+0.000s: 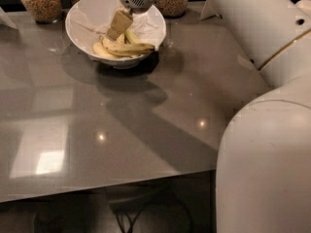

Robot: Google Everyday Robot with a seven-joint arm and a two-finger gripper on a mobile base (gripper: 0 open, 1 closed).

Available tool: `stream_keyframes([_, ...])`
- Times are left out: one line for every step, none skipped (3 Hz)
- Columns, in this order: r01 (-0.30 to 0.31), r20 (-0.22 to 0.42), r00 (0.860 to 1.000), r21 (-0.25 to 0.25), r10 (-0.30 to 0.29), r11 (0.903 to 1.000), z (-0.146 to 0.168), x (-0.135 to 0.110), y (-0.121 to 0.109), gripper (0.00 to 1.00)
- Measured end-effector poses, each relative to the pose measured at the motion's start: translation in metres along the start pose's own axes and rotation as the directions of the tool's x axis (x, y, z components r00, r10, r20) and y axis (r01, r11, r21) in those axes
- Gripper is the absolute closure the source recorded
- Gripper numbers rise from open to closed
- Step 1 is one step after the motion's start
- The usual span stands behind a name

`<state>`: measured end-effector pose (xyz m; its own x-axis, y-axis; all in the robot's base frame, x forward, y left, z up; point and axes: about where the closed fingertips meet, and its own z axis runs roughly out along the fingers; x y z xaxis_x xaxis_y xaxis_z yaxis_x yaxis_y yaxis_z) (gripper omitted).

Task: Pick banana from white bowl

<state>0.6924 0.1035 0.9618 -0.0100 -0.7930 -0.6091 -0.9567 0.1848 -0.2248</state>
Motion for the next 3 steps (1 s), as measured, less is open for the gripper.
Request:
stream_keyframes([-0.035, -0.021, 0.999, -0.030, 0.034, 0.9989, 0.017, 0.006, 0.003, 0.55])
stream_keyframes([-0.067, -0.040, 0.997, -0.056, 0.065, 0.9962, 0.031, 0.013, 0.006, 0.51])
stream_keyframes([-0.096, -0.060, 0.994, -0.080, 0.091, 0.9921, 0.044, 0.021, 0.011, 0.40])
